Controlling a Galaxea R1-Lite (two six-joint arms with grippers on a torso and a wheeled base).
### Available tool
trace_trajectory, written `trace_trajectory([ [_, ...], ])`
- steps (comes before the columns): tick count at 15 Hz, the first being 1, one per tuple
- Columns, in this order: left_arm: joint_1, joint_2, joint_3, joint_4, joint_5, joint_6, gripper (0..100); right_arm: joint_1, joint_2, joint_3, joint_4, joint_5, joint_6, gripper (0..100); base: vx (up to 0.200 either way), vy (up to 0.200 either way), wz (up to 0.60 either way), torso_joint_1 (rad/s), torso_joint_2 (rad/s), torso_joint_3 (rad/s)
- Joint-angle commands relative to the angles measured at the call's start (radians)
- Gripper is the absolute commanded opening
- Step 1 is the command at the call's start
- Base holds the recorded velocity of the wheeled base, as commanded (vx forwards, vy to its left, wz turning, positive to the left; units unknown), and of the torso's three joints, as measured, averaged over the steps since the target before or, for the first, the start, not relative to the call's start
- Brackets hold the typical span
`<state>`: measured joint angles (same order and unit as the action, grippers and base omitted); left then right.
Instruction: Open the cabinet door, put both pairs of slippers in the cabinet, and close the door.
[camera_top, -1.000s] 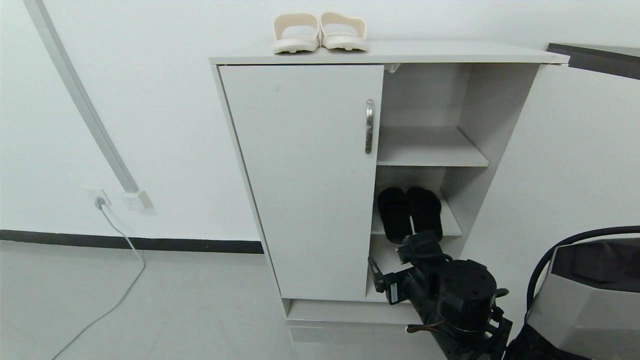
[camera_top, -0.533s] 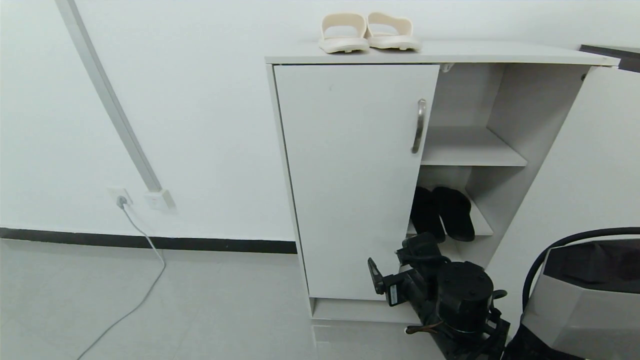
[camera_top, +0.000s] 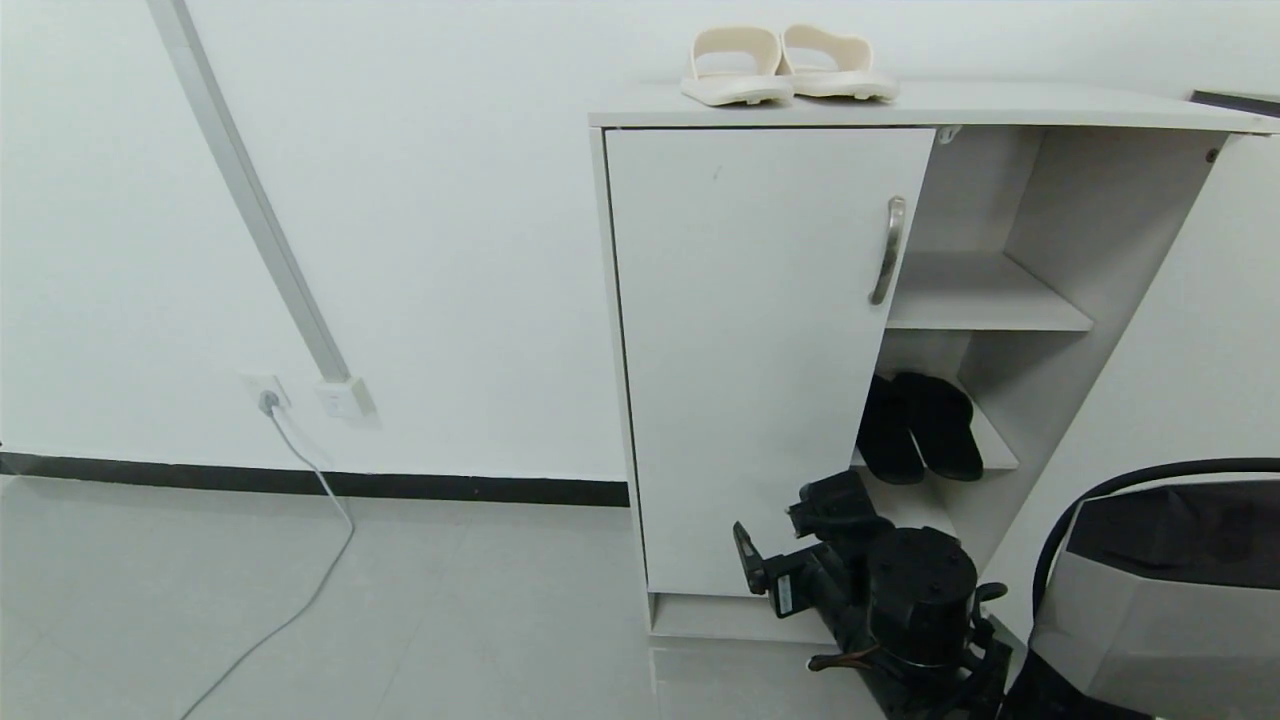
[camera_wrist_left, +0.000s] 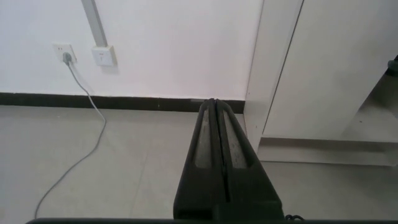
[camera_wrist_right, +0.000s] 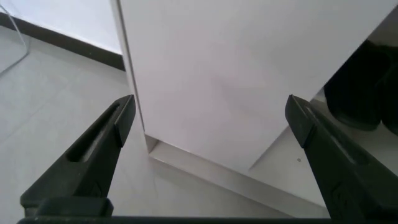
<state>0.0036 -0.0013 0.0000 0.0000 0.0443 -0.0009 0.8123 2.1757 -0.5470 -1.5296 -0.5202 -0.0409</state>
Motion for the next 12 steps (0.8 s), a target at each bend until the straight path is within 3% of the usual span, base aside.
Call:
trace_trajectory([
  [1,-0.001,0.001,0.0,0.0,0.0,-0.002,0,-0.004,0.012,0.001,0.0,0.0,-0.001,100,0.0,0.0,0.0,0.0,0.0,0.0],
  [12,-0.001,0.001,0.0,0.0,0.0,-0.001,0,-0.007,0.019,0.016,-0.02,0.0,-0.001,100,0.0,0.0,0.0,0.0,0.0,0.0],
])
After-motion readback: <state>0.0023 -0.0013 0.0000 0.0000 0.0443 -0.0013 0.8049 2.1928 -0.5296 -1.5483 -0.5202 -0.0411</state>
